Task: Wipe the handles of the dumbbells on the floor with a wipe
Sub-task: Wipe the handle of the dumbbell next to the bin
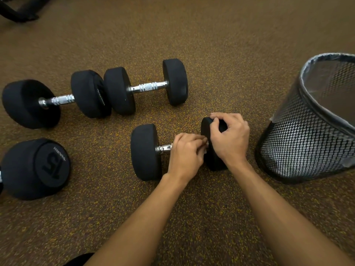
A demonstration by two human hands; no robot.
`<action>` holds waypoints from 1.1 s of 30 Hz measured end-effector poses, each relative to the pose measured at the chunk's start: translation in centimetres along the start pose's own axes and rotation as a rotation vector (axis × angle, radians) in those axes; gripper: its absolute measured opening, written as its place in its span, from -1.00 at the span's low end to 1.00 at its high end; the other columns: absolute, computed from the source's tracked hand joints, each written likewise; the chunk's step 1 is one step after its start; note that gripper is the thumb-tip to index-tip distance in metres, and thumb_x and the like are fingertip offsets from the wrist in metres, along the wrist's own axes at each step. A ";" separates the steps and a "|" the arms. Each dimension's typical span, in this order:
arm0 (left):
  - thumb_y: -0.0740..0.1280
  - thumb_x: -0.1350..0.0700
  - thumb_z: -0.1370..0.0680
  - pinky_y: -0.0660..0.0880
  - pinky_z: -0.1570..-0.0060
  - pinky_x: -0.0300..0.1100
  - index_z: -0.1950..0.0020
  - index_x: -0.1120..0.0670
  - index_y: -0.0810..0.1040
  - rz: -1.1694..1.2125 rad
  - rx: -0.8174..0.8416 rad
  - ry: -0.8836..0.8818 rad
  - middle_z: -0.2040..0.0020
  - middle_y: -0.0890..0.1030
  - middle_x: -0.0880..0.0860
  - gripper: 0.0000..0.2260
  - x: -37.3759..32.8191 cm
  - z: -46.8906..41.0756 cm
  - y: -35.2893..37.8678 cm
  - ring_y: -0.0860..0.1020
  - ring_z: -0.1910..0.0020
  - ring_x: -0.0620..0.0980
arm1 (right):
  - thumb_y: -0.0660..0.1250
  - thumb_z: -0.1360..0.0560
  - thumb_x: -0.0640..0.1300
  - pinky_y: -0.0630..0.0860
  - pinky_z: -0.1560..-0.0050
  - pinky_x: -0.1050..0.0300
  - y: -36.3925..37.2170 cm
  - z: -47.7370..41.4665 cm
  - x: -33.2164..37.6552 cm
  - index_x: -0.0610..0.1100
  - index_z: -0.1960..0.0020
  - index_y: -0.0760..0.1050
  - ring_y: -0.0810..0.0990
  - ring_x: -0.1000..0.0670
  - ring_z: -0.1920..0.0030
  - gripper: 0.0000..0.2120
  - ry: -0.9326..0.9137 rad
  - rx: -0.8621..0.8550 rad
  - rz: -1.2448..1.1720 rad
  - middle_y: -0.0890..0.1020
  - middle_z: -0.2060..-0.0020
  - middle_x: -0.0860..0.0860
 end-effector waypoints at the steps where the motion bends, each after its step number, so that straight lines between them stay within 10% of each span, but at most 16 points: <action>1: 0.51 0.14 -0.56 0.34 -0.33 -0.14 -0.14 0.07 0.77 0.017 -0.018 0.011 -0.13 0.74 -0.06 -0.83 0.1 0.4 0.1 0.63 -0.13 -0.05 | 0.33 -0.55 -0.09 0.45 -0.23 0.01 0.0 0.0 0.0 -0.02 -0.03 0.74 0.65 0.03 -0.07 -0.79 -0.002 0.001 0.000 0.75 0.03 0.14; 9: 0.37 0.00 -0.64 0.56 -0.18 0.05 -0.17 0.02 0.76 0.036 0.065 -0.214 -0.05 0.77 0.04 -0.78 0.2 -1.7 -0.3 0.69 -0.04 0.13 | 0.35 -0.53 -0.10 0.53 -0.21 -0.10 0.1 -0.2 0.0 -0.02 -0.01 0.75 0.67 -0.03 -0.04 -0.81 0.016 -0.001 -0.015 0.74 0.07 0.08; 17: 0.46 0.13 -0.61 0.46 -0.30 -0.03 -0.23 0.10 0.74 0.001 -0.061 -0.048 -0.18 0.73 0.00 -0.80 -0.3 0.9 0.4 0.63 -0.16 0.01 | 0.34 -0.54 -0.10 0.54 -0.22 -0.19 0.0 0.1 -0.2 -0.02 -0.02 0.75 0.66 -0.01 -0.06 -0.80 0.002 -0.003 -0.014 0.76 0.03 0.11; 25: 0.36 -0.05 -0.67 0.58 -0.21 0.05 -0.27 -0.03 0.71 0.059 0.307 -0.341 -0.13 0.74 0.07 -0.76 0.6 -2.2 -0.9 0.65 -0.15 0.13 | 0.33 -0.55 -0.09 0.54 -0.22 -0.19 0.1 -0.3 -0.2 -0.01 -0.02 0.75 0.65 0.02 -0.07 -0.79 0.019 0.019 -0.029 0.76 0.03 0.12; 33: 0.55 0.22 -0.52 0.50 -0.25 -0.11 -0.23 0.06 0.71 0.049 0.152 -0.173 -0.13 0.68 -0.02 -0.71 0.3 0.0 -2.4 0.55 -0.16 -0.05 | 0.33 -0.55 -0.09 0.45 -0.23 -0.03 -0.1 0.3 -0.1 -0.01 -0.05 0.74 0.64 0.04 -0.08 -0.79 0.022 0.027 -0.009 0.75 0.00 0.14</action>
Point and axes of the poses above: each hand's wrist, its own z-axis away from the middle knuckle, its own y-axis out of the palm, x = y × z, the point moved 5 cm from there along -z, towards the middle knuckle
